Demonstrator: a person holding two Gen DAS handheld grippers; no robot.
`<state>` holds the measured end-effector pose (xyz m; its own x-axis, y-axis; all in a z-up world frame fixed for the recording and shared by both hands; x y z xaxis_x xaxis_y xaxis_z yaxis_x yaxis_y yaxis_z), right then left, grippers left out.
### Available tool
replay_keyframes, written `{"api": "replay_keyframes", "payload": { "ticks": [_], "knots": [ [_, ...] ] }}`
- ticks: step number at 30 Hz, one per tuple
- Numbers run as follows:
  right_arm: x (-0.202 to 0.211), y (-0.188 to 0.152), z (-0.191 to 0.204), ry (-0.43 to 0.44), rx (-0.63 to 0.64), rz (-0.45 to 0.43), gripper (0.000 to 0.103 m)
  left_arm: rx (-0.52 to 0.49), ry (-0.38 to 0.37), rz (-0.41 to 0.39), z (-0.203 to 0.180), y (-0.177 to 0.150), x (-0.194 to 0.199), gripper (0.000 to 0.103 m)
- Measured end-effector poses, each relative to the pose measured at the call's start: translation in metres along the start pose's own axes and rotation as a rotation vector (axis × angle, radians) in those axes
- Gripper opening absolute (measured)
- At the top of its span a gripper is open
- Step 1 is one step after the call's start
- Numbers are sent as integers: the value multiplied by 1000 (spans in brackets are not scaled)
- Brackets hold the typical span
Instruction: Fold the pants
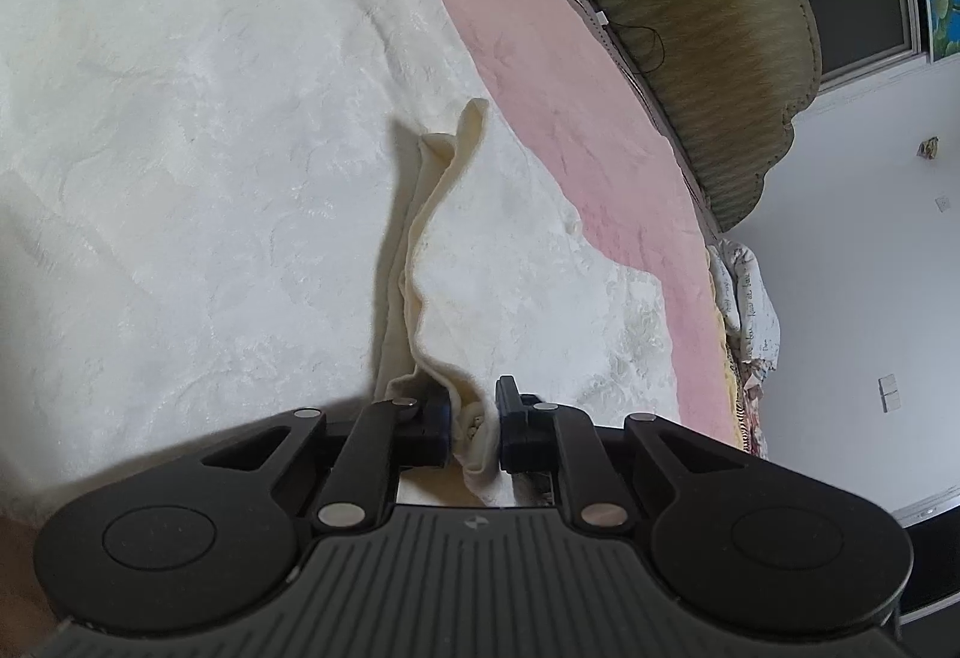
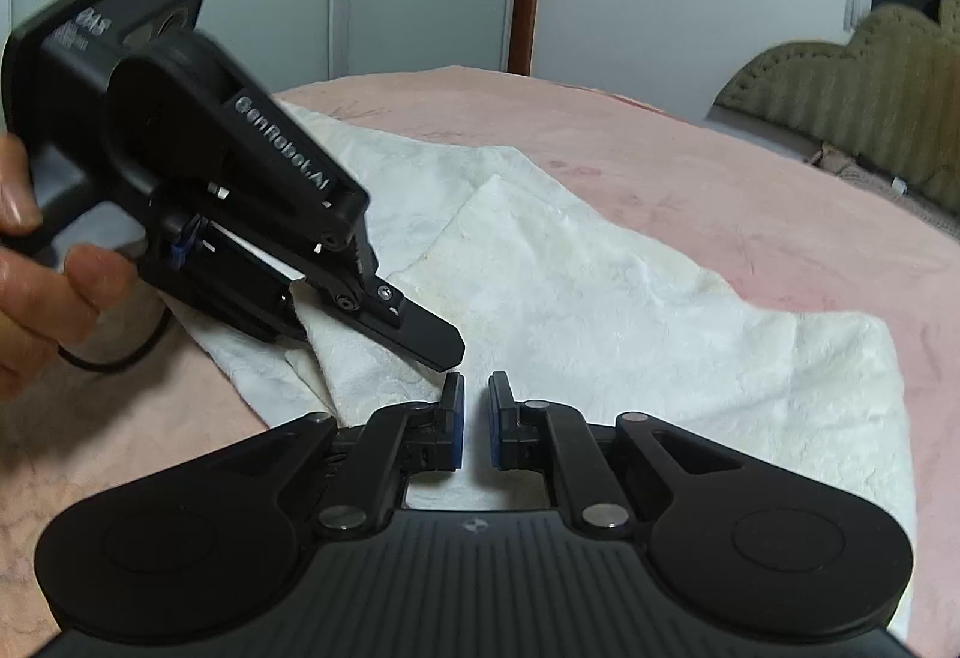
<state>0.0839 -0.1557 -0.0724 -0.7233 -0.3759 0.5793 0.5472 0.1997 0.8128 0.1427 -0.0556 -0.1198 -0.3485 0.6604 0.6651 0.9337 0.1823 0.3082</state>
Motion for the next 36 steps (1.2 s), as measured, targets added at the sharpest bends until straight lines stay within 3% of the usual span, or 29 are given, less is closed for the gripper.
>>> {"api": "replay_keyframes", "payload": {
  "ticks": [4,7,13,17,18,20,22,26,29,32,36],
  "knots": [
    [17,3,-29,-93,-77,-55,8,-12,5,-9,1,-2,-2,22],
    [17,-13,-48,-91,-153,-5,8,-51,24,-26,-4,-5,-2,22],
    [41,10,-92,-192,-313,-119,9,-83,43,-47,-8,-7,-2,22],
    [24,-18,-123,-192,-406,-20,9,-88,38,-49,-9,-7,-3,23],
    [28,-20,-123,-189,-432,-58,9,-105,42,-53,-9,-7,-2,23],
    [38,-14,-113,-178,-450,-103,12,-118,42,-50,-13,-7,1,27],
    [42,-3,-90,-143,-379,-121,12,-144,55,-61,-21,-4,8,31],
    [27,13,-48,-74,-251,-99,12,-228,178,-239,-28,22,38,50],
    [8,15,-28,-7,-256,-80,12,-301,191,-299,-44,45,45,53],
    [-6,16,2,65,-209,-61,12,-388,286,-300,-57,63,22,54],
    [-20,14,22,-3,-75,-17,12,-408,476,-230,-41,78,-26,55]
  ]
}}
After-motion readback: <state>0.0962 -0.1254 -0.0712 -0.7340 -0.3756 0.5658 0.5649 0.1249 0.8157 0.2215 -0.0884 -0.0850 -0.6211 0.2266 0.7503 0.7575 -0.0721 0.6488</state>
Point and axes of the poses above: each gripper's, at about its wrist camera, not at the fingertips, and x roughly against the way its jaws point, z to its left, y to its top, the point moved 8 cm from there along -x, roughly the way its jaws point, and after that the axes turned 6 degrees about y, right-handed, at the moved point
